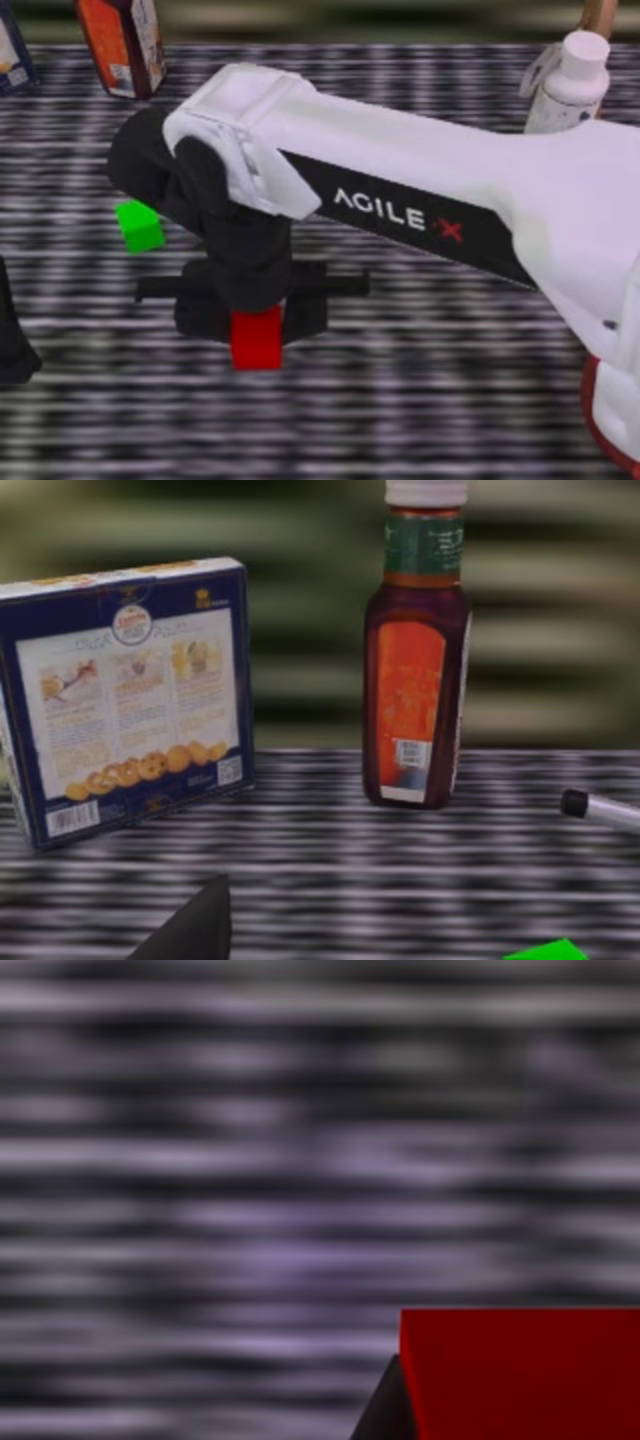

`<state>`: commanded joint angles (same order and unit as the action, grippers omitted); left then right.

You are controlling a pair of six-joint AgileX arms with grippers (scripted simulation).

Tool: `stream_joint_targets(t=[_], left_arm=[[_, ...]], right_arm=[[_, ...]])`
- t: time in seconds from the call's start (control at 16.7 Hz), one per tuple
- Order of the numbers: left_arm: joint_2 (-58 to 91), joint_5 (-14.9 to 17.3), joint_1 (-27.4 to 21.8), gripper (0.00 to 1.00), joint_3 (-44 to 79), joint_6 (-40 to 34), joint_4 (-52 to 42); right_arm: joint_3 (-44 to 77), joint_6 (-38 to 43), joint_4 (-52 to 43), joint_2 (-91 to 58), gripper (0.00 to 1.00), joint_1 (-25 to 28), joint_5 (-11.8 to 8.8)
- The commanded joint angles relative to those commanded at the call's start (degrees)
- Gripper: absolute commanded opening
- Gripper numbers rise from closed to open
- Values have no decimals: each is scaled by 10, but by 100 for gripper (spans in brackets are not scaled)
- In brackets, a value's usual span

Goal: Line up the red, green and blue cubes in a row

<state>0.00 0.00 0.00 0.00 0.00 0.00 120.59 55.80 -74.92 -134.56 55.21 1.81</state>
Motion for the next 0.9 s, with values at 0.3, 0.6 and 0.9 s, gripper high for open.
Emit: stream_joint_targets(t=[0.3, 0.6, 0.9], left_arm=[[0, 0, 0, 100, 0, 0, 0], [0, 0, 0, 100, 0, 0, 0], [0, 0, 0, 100, 0, 0, 0]], right_arm=[[-82, 2, 102, -15, 0, 1, 1], [-111, 3, 133, -22, 0, 3, 1], [-111, 3, 133, -22, 30, 3, 1]])
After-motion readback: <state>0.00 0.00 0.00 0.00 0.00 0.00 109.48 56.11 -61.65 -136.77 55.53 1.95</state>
